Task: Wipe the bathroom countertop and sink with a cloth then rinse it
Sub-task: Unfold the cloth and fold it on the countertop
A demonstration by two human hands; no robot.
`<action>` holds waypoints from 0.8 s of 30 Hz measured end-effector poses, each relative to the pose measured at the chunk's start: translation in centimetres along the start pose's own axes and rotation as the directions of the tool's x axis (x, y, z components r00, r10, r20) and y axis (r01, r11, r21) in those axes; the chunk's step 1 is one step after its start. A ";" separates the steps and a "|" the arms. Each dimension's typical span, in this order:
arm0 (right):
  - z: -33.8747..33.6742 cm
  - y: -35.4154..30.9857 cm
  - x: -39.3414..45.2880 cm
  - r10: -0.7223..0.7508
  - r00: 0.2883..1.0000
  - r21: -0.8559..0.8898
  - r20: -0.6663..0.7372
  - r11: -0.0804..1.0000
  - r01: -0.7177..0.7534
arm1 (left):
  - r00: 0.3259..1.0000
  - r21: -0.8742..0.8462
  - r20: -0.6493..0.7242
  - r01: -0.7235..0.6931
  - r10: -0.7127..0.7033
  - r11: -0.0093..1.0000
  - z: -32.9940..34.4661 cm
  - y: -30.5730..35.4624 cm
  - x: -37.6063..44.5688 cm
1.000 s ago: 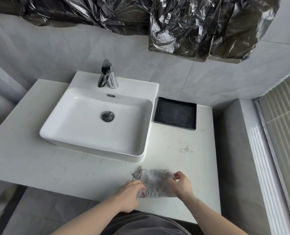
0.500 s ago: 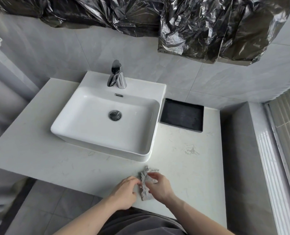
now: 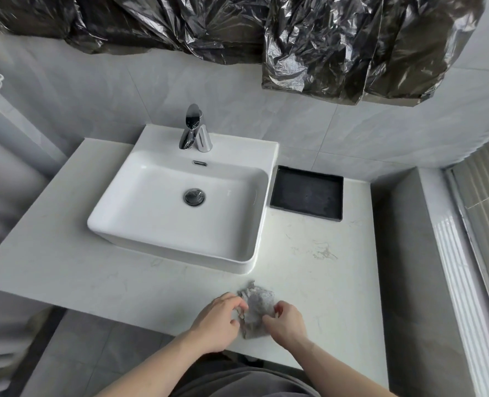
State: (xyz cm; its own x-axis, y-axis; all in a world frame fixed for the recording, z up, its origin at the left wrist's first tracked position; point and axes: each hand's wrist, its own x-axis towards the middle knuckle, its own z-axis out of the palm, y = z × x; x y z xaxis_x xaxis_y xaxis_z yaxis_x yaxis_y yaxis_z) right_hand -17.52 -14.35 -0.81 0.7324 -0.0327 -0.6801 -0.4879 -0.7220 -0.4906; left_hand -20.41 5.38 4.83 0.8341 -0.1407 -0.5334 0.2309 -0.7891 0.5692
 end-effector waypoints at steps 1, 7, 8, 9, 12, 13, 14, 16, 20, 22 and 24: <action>-0.7 -0.6 -0.4 -0.052 0.999 0.041 -0.017 0.998 0.053 | 1.000 -0.008 -0.020 -0.021 0.021 1.000 -0.3 0.5 0.3; -8.5 -4.0 -4.4 -0.304 0.948 0.271 0.096 0.924 0.268 | 0.972 -0.071 -0.125 -0.210 0.200 0.975 -2.7 4.2 2.2; -9.8 -4.2 -4.6 -0.330 0.937 0.281 0.109 0.915 0.290 | 0.968 -0.094 -0.118 -0.234 0.222 0.968 -3.3 5.0 2.6; -11.1 -4.4 -4.7 -0.355 0.927 0.283 0.118 0.907 0.311 | 0.968 -0.132 -0.099 -0.244 0.232 0.961 -3.8 5.7 3.1; -14.1 -4.8 -4.7 -0.413 0.894 0.341 0.174 0.877 0.339 | 0.983 -0.319 0.062 -0.143 0.172 0.937 -5.2 7.7 4.7; -15.0 -5.1 -4.8 -0.422 0.889 0.369 0.176 0.866 0.338 | 0.980 -0.374 0.131 -0.092 0.151 0.923 -5.6 8.4 5.3; -15.9 -5.3 -4.8 -0.433 0.885 0.399 0.171 0.852 0.339 | 0.970 -0.416 0.189 -0.059 0.150 0.908 -6.2 9.0 5.8; -17.1 -5.5 -4.5 -0.442 0.885 0.463 0.145 0.821 0.334 | 0.959 -0.460 0.214 -0.067 0.184 0.885 -7.0 10.4 6.8; -18.4 -5.2 -2.1 -0.348 0.938 0.561 -0.010 0.774 0.293 | 0.984 -0.520 0.080 -0.095 0.159 0.849 -7.4 12.3 8.9; -18.8 -5.0 -0.8 -0.291 0.954 0.592 -0.071 0.758 0.275 | 0.994 -0.585 0.000 -0.088 0.109 0.806 -7.3 12.8 10.3; -19.0 -4.8 0.4 -0.240 0.965 0.619 -0.101 0.745 0.250 | 0.995 -0.630 -0.077 -0.095 0.059 0.770 -7.2 13.2 11.7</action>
State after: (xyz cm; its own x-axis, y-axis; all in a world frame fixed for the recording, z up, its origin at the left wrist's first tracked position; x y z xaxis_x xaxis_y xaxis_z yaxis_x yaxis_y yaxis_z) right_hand -5.85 -24.02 11.60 0.8723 0.0723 -0.4837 -0.4740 -0.1182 -0.8725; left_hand -4.01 -2.37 10.58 0.8825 -0.1405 -0.4489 0.4147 -0.2177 0.8835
